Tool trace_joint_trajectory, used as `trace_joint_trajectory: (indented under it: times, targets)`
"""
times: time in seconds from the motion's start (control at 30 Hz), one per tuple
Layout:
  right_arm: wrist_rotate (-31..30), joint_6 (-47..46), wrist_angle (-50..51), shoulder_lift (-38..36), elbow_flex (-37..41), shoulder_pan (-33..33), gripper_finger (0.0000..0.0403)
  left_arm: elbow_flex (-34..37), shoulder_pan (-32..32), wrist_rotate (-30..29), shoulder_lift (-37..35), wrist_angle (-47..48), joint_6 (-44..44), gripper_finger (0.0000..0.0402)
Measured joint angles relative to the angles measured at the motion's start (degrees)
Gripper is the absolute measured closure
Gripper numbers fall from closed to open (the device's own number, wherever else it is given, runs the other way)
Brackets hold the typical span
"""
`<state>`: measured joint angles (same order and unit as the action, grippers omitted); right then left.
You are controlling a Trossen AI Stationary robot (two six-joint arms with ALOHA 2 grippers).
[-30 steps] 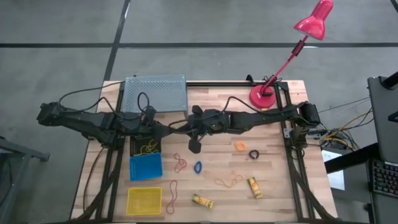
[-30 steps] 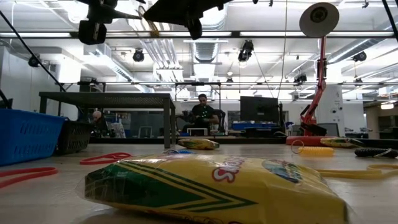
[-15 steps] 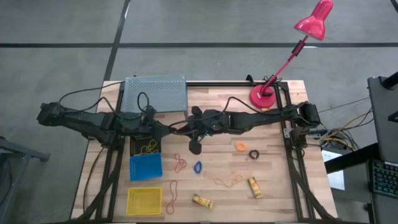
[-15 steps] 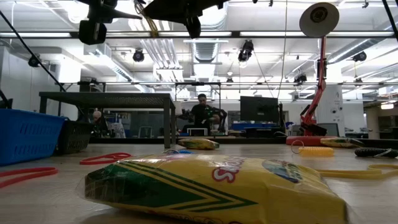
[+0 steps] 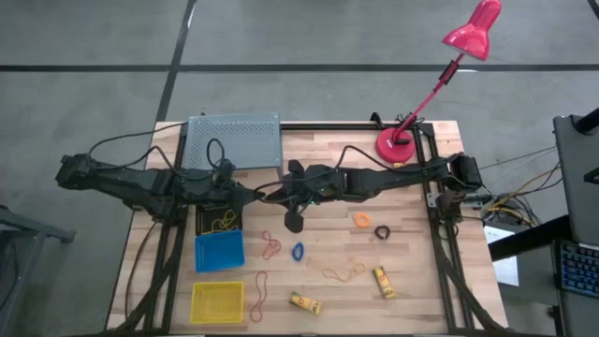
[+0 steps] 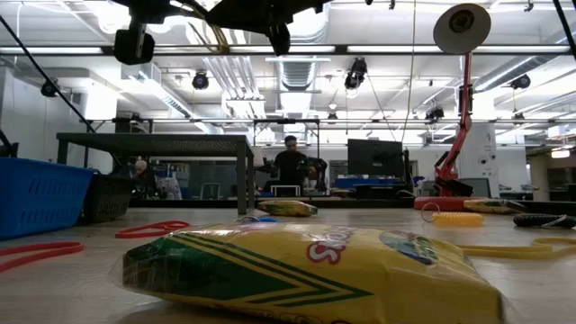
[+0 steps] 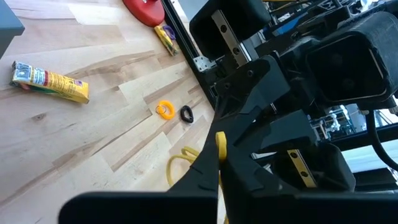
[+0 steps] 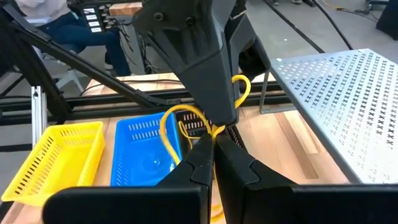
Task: Pick & Place Office Desk Supplies
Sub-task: Put the yellow rubber band in the black bin
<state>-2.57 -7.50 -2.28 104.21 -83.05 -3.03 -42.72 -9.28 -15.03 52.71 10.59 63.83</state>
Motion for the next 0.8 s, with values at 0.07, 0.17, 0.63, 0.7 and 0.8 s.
trace_joint_trajectory:
  times: [0.07, 0.17, 0.63, 0.7, 0.8]
  targets:
    - [0.0, -2.3, 0.1, 0.0, 0.0, -0.1, 0.0394, 0.0, 0.0, 0.0, 0.0, 0.0, 0.0, 0.0399]
    - [0.1, -4.7, 0.3, 0.0, 0.0, -0.1, 0.0394, 0.0, 0.0, 0.0, 0.0, 0.1, -0.2, 0.0399]
    - [12.1, -1.6, 1.3, 0.0, -0.1, 0.0, 0.0339, 0.0, 0.0, 0.0, 0.0, 0.1, -0.2, 0.0401]
    - [15.9, -0.8, 0.8, 0.0, -0.1, 0.1, 0.0329, 0.0, 0.0, 0.0, 0.0, 0.2, -0.2, 0.0401]
    - [16.2, -1.0, 0.6, 0.0, -0.1, 0.0, 0.0318, 0.0, 0.0, 0.0, 0.0, 0.3, -0.2, 0.0401]
